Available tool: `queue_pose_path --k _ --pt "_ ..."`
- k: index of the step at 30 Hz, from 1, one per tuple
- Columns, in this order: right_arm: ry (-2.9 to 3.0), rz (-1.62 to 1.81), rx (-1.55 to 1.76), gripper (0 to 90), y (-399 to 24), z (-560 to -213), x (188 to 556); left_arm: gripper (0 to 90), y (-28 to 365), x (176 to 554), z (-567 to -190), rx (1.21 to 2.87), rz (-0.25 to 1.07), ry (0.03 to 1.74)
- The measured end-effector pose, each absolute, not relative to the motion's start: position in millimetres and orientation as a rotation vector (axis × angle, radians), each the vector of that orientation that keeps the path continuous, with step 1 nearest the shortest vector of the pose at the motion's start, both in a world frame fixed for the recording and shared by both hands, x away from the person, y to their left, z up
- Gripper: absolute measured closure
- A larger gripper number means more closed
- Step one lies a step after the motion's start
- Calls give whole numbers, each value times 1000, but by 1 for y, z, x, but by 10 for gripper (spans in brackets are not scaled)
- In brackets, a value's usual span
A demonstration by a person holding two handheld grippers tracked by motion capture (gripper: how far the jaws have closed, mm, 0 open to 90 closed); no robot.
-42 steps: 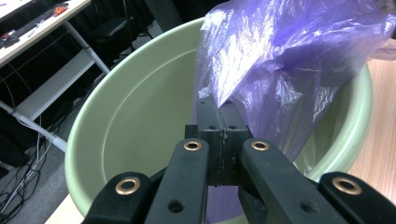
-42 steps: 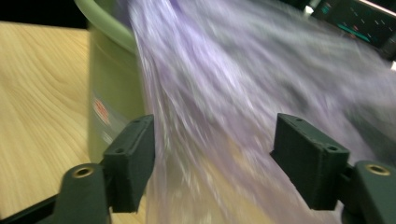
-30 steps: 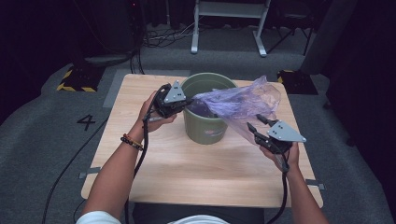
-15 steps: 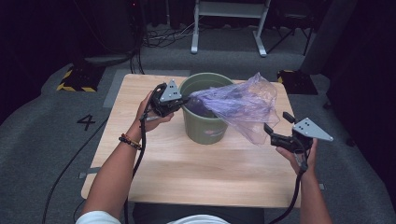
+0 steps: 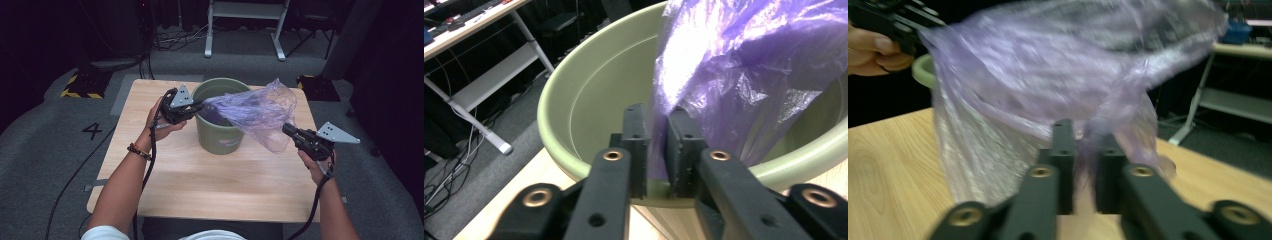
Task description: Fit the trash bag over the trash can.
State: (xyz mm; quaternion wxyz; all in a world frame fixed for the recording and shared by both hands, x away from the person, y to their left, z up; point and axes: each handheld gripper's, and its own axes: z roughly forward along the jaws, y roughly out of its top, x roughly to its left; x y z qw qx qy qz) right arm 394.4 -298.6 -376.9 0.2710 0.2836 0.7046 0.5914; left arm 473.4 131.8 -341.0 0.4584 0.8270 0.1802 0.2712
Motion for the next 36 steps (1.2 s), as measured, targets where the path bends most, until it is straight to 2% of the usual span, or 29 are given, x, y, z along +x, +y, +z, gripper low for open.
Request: queue_pose_path --k 5,6,7,8,9,10,11,14,26,27,30,33,36 --pt "1875 1566 700 900 -290 -362 388 710 135 473 -338 2026 674 461" --pt "1875 1566 700 900 -290 -362 388 649 135 473 -338 2026 674 461" --pt "1860 1554 694 900 -289 -360 387 552 136 473 -337 2013 666 470" --pt "1860 1554 694 900 -289 -360 387 552 136 473 -336 2006 663 485" --pt "1859 1532 684 900 -287 -357 386 371 137 472 -331 1988 639 498" --pt "1859 1532 684 900 -287 -357 386 334 137 472 -331 1988 639 498" --pt "1859 1530 677 900 -285 -356 386 334 138 470 -328 1974 624 487" --pt "1874 1474 631 900 -270 -349 386 226 135 461 -320 1944 605 465" --pt "1948 1411 403 890 -208 -331 384 249 99 421 -308 1966 567 269" --pt "1955 1411 382 881 -200 -329 383 251 94 415 -307 1961 533 232" --pt "1970 1415 355 863 -191 -327 382 258 83 409 -309 1995 571 207" --pt "1982 1415 342 859 -186 -328 381 308 79 410 -311 2010 596 217" --pt "1992 1435 320 854 -183 -327 378 476 77 413 -314 2023 606 217"
